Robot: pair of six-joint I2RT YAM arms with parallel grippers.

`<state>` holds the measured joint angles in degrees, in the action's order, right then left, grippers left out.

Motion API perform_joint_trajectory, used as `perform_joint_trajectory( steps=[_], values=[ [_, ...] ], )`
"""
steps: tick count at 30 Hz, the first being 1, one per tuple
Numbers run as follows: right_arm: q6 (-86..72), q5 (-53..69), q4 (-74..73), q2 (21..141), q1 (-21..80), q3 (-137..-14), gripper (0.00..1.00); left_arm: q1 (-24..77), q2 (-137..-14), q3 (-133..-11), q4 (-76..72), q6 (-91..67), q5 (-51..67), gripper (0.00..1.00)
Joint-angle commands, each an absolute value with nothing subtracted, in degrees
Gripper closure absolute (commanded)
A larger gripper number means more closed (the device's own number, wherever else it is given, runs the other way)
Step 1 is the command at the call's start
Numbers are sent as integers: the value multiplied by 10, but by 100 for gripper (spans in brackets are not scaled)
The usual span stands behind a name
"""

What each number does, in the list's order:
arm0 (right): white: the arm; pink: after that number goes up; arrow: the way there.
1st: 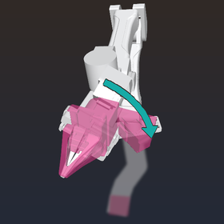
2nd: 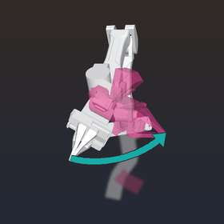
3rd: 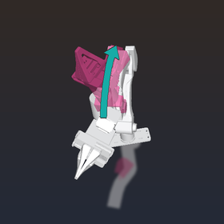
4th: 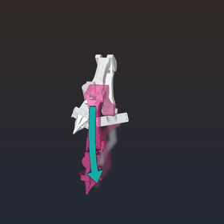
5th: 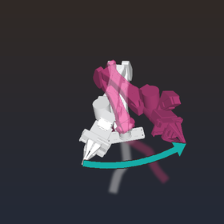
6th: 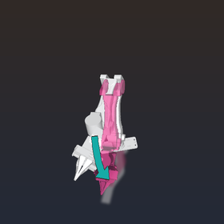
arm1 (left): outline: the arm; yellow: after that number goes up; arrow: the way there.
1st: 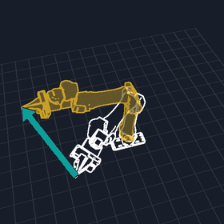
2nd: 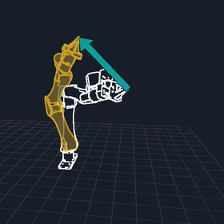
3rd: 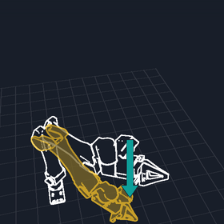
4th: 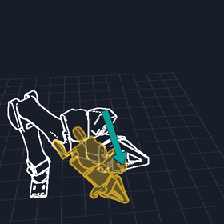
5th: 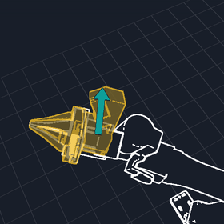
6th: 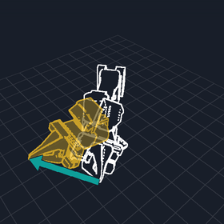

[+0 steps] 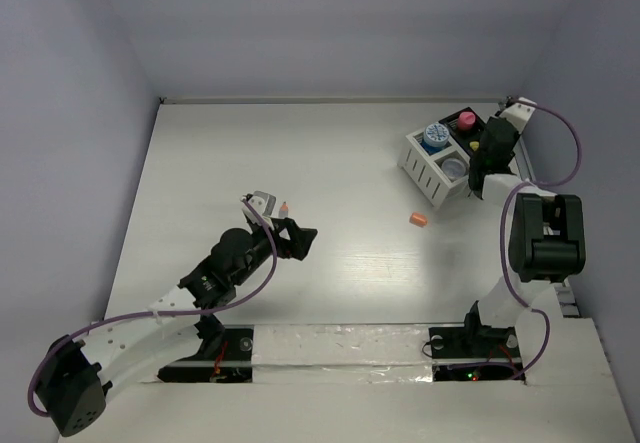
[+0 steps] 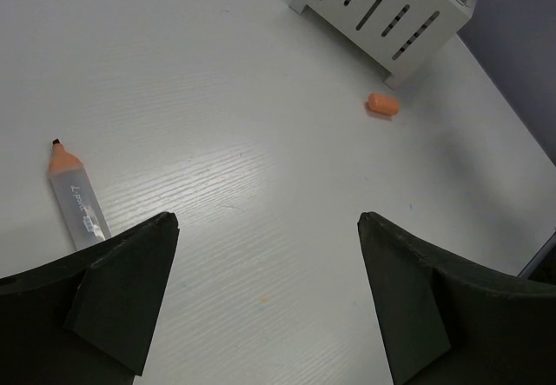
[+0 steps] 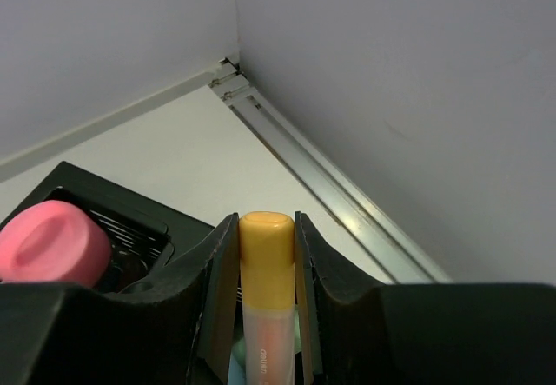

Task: Sort the stationery into containers
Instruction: Place the pen in the storage box.

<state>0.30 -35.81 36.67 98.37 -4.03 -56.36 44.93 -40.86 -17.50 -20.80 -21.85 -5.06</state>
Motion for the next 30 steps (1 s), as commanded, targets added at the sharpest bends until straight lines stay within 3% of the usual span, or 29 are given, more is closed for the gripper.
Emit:
perform_joint_trajectory(
  steps=[1, 6, 9, 13, 17, 20, 21, 22, 26, 30],
  values=[
    [-29, -369, 408, 947, -28, -540, 70, 451, -410, -182, -236, -213, -56, 18],
    [-69, -360, 384, 896, -23, -524, 39, 451, -422, -188, -223, -215, -81, 18],
    [-96, -347, 355, 854, -23, -524, 26, 451, -427, -196, -211, -223, -102, 18],
    [-149, -304, 274, 796, -3, -530, 19, 451, -433, -204, -207, -236, -112, 18],
    [-212, -232, 187, 723, 59, -507, 24, 451, -444, -212, -207, -243, -117, 19],
    [-228, -142, 121, 682, 105, -472, 48, 451, -448, -219, -191, -243, -143, 20],
    [-226, -121, 103, 673, 129, -460, 60, 451, -447, -221, -187, -243, -146, 20],
    [-222, -68, 54, 670, 134, -461, 65, 446, -448, -225, -182, -243, -148, 20],
    [-176, 36, -101, 694, 149, -500, 69, 432, -473, -236, -167, -256, -147, 21],
    [-154, 70, -155, 695, 190, -511, 66, 401, -529, -271, -122, -277, -158, 22]
  ],
)
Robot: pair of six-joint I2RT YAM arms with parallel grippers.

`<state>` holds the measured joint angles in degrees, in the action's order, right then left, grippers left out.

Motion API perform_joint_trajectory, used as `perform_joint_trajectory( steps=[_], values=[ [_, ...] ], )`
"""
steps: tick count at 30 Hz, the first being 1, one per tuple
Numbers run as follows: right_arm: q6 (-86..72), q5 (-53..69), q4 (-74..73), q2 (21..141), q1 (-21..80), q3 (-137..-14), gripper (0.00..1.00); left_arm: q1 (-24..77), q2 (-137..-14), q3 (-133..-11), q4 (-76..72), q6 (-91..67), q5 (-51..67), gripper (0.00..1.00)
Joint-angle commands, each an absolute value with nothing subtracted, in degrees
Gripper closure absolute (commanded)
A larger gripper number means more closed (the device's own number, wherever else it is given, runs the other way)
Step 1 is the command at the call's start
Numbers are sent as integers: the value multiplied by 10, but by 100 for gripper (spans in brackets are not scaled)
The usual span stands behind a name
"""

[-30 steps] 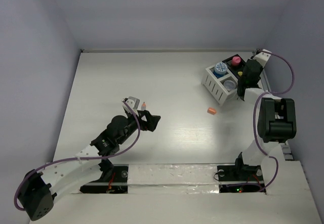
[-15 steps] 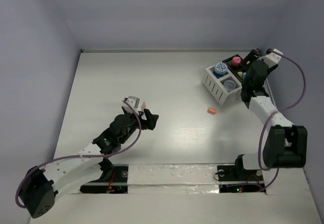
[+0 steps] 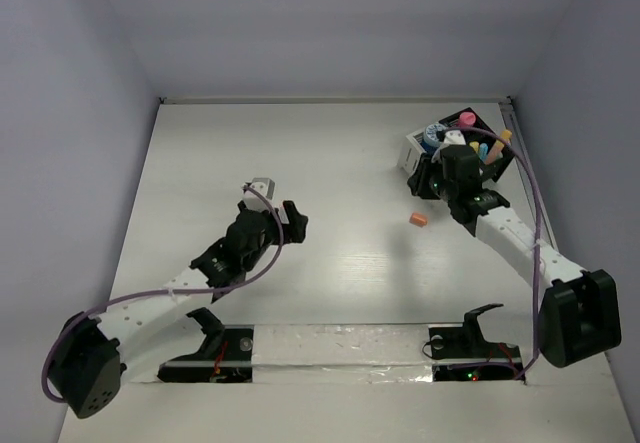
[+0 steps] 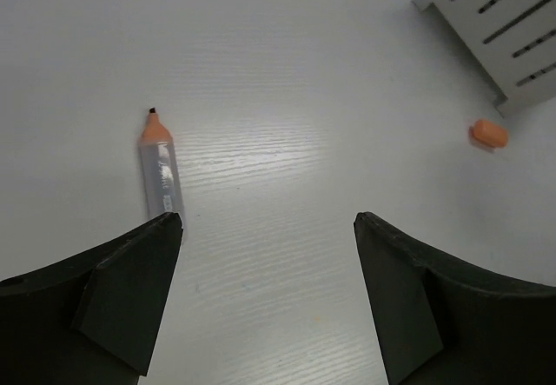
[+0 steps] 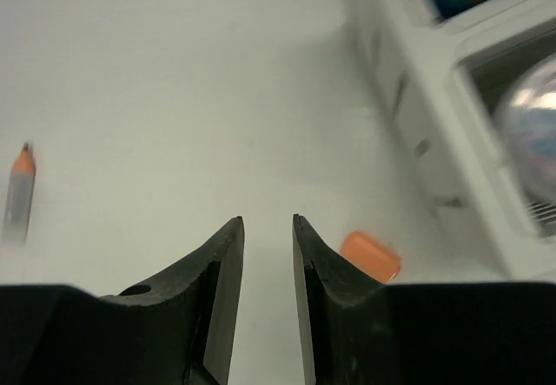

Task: Sort the stationery into containers
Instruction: Place the pen in the storage box, then pick up the pen from the center of the board.

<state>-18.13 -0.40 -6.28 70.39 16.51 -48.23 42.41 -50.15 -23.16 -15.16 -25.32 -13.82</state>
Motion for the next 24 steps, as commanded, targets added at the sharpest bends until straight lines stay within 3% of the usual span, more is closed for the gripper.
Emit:
perform_joint_trajectory(
  steps=[1, 6, 9, 17, 24],
  values=[
    [-154, 80, -150, 693, 206, -507, 65, 391, -559, -284, -111, -282, -164, 23],
    [-156, 77, -135, 701, 227, -485, 52, 343, -633, -294, -70, -301, -180, 34],
    [-148, 61, -138, 701, 227, -476, 49, 343, -663, -301, -62, -301, -181, 40],
    [-160, 103, -90, 707, 227, -448, 49, 343, -748, -351, -55, -298, -160, 55],
    [-171, 150, -62, 711, 237, -434, 49, 356, -770, -374, -55, -301, -168, 55]
  ],
)
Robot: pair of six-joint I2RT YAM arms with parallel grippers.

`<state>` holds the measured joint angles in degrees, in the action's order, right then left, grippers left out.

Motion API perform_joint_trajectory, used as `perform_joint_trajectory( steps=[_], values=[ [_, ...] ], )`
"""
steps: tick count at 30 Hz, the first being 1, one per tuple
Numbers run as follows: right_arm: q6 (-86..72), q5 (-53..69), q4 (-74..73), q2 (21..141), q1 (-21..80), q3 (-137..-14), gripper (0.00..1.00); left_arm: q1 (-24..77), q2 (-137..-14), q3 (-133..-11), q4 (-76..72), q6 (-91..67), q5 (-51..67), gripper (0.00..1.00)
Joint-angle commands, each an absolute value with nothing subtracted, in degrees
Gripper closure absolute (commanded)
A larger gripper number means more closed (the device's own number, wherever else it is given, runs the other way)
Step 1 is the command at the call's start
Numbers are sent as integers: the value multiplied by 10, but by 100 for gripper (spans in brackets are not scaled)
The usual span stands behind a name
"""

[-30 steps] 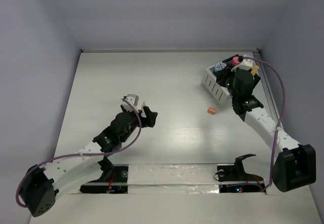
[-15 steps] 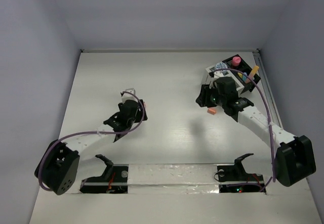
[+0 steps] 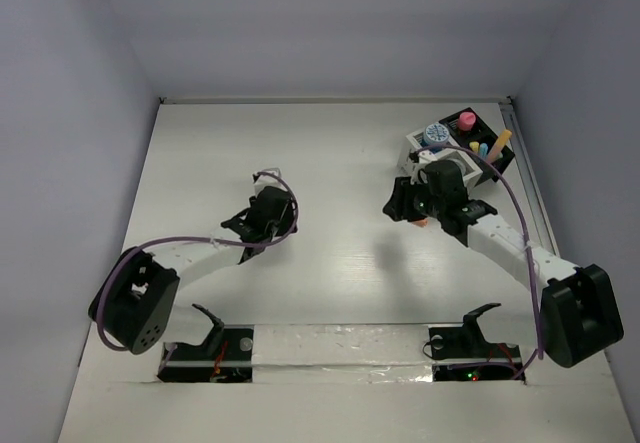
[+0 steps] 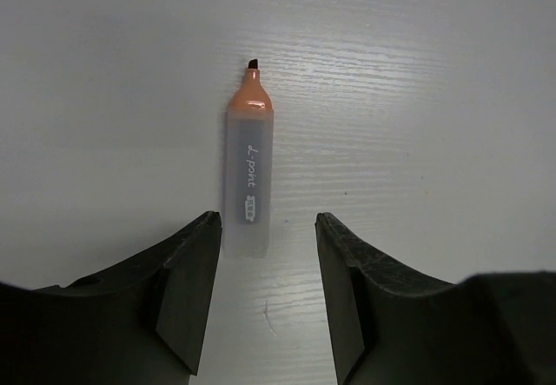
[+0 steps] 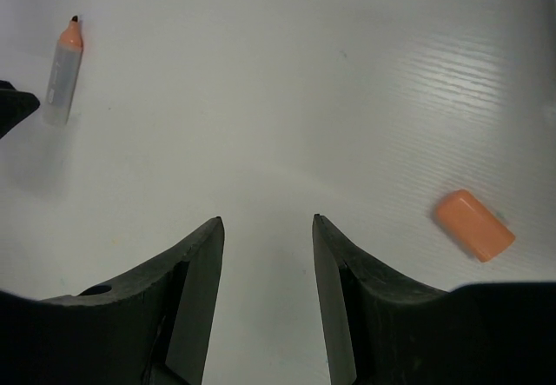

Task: Sort the stationery into containers
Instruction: Pick up the pen from the center of the board.

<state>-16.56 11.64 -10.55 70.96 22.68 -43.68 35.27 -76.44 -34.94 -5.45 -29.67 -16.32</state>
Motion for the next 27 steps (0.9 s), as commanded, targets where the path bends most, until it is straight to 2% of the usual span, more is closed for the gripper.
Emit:
perform_joint_trajectory(
  steps=[1, 13, 16, 17, 20, 23, 27],
  values=[
    [-171, 150, -59, 710, 237, -434, 49, 356, -782, -380, -52, -301, -170, 55],
    [-197, 156, -10, 738, 305, -432, 47, 356, -865, -402, -53, -294, -195, 62],
    [-212, 159, 19, 763, 322, -437, 47, 356, -867, -398, -57, -291, -197, 68],
    [-217, 161, 34, 772, 332, -444, 46, 356, -869, -397, -61, -290, -196, 77],
    [-241, 174, 71, 803, 338, -458, 46, 356, -858, -383, -80, -289, -192, 93],
    [-277, 207, 118, 834, 338, -463, 40, 356, -811, -354, -117, -287, -177, 98],
    [-357, 255, 197, 877, 338, -473, 33, 381, -744, -317, -158, -279, -152, 100]
  ],
)
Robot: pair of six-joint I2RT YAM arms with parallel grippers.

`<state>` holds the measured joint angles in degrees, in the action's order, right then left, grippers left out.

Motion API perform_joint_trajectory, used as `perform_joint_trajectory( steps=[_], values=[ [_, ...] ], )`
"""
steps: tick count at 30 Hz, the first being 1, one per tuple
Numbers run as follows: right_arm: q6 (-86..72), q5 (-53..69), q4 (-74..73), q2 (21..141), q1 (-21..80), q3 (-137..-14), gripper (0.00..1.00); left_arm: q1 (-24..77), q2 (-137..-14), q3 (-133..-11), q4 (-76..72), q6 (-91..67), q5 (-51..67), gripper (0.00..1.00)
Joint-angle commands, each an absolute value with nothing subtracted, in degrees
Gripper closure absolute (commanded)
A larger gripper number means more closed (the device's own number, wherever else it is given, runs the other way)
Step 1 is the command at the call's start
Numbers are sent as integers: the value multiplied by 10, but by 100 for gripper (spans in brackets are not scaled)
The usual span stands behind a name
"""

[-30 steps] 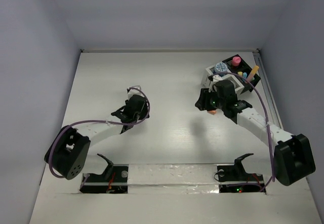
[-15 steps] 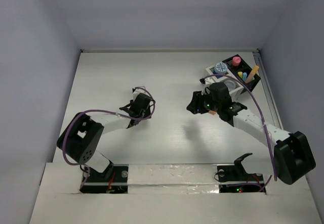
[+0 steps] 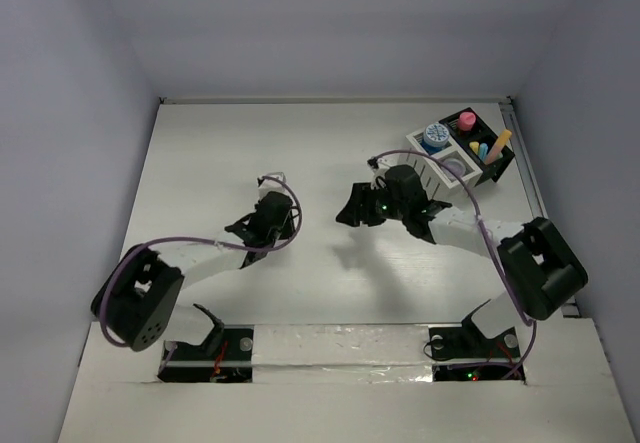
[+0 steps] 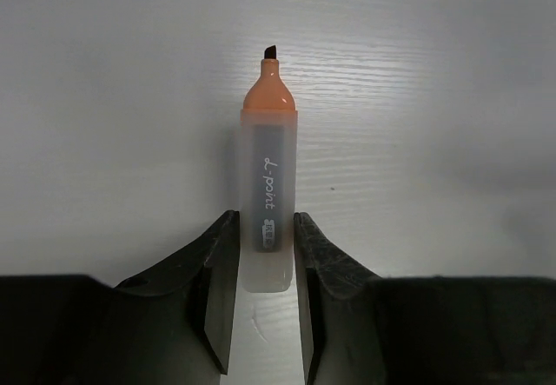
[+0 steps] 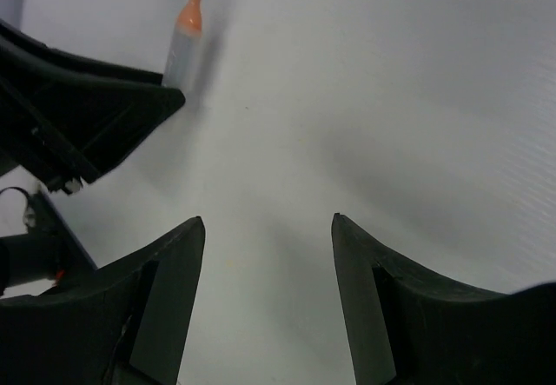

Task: Sort the stationery into containers
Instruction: Pick up the pen from the center of the board.

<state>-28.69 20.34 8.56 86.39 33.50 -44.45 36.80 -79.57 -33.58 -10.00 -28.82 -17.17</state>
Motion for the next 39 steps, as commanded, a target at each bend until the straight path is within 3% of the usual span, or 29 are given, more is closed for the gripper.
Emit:
perform_joint_trajectory(
  steps=[1, 15, 18, 20, 21, 24, 26, 28, 29, 33, 35, 36, 37, 39],
  values=[
    [-370, 261, 233, 895, 344, -475, 33, 395, -722, -311, -169, -278, -144, 100],
    [-403, 263, 268, 978, 376, -545, 31, 470, -687, -305, -221, -279, -116, 100],
    [-398, 252, 263, 980, 376, -543, 37, 482, -686, -312, -221, -276, -116, 100],
    [-399, 250, 262, 982, 376, -541, 52, 487, -681, -316, -216, -274, -119, 100],
    [-400, 250, 260, 981, 376, -540, 65, 487, -679, -316, -214, -274, -120, 100],
    [-402, 252, 258, 978, 376, -536, 75, 487, -674, -321, -200, -274, -134, 100],
    [-400, 255, 245, 976, 376, -539, 75, 487, -675, -323, -190, -275, -141, 100],
    [-397, 260, 240, 975, 376, -541, 67, 487, -674, -322, -191, -277, -146, 100],
    [-397, 261, 239, 973, 376, -538, 58, 487, -674, -321, -192, -278, -146, 100],
    [-396, 270, 234, 977, 376, -539, 55, 487, -669, -322, -193, -278, -149, 100],
    [-398, 272, 236, 979, 381, -539, 64, 487, -664, -323, -193, -276, -149, 100],
    [-401, 272, 238, 979, 381, -537, 73, 487, -663, -323, -192, -275, -150, 100],
    [-404, 272, 243, 977, 381, -535, 93, 487, -661, -323, -192, -275, -151, 100],
    [-404, 266, 248, 975, 381, -535, 100, 487, -657, -323, -188, -276, -151, 100]
  ],
)
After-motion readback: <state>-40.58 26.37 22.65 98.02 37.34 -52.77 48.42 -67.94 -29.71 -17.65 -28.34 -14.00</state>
